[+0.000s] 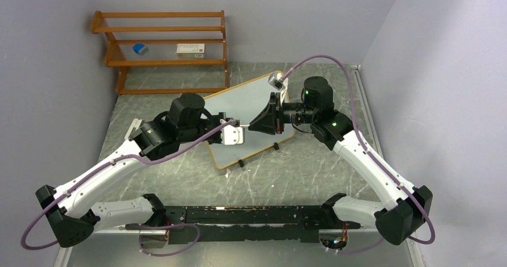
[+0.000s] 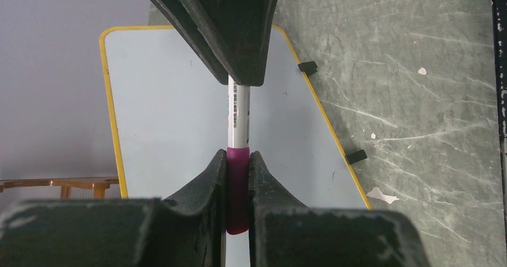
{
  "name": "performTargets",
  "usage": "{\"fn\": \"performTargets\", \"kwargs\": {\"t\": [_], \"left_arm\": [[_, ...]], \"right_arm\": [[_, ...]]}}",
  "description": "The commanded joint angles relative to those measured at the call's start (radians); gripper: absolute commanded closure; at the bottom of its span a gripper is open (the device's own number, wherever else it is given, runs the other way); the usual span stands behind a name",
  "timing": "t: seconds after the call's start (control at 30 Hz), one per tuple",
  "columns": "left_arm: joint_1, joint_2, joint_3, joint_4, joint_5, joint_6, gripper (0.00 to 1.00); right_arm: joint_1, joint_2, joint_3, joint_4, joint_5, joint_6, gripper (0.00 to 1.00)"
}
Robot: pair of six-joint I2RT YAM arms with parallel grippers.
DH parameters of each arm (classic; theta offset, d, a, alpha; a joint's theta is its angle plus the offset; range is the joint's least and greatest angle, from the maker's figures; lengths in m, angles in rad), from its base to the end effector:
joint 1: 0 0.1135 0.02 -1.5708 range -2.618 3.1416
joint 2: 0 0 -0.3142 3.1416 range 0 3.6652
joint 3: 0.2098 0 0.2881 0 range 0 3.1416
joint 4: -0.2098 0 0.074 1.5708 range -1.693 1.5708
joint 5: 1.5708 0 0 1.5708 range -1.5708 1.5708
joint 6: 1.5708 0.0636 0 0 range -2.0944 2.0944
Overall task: Write a sentence on the whiteboard
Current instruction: Open the whiteboard marker at the center of the board.
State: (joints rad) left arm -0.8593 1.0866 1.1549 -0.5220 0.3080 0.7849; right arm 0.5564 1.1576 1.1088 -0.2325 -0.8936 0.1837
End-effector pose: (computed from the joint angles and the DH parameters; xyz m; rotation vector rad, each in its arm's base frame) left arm 0.1628 -0.2184 0.4117 1.6055 1.2256 -0.3586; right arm 0.2180 0.1940 0.4158 -0.9924 1.6855 1.3224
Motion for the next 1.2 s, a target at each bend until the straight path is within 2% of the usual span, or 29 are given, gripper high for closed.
{"fn": "performTargets", "kwargs": {"t": [0.0,0.17,0.4,0.8,1.17], "left_arm": [[-0.007,-0.01,0.002,0.048,-0.024,-0.019,0.95],[-0.007,-0.009,0.003,0.042,-0.031,-0.022,0.95],[-0.007,-0.013,-0.006,0.054,-0.043,-0.03,0.95],[0.005,-0.042,-0.067,0.077,-0.129,-0.025,0.95],[0.09,-0.089,-0.12,0.121,-0.104,0.01,0.95]], "right_arm": [[-0.005,-0.008,-0.011,0.017,-0.005,0.011,0.77],[-0.006,-0.016,-0.012,0.01,0.005,0.005,0.8],[-0.005,-0.019,-0.016,0.015,-0.008,0.003,1.0],[-0.012,-0.063,-0.01,-0.047,-0.014,-0.038,1.0],[-0.076,-0.118,-0.023,-0.098,-0.1,-0.064,1.0]]}}
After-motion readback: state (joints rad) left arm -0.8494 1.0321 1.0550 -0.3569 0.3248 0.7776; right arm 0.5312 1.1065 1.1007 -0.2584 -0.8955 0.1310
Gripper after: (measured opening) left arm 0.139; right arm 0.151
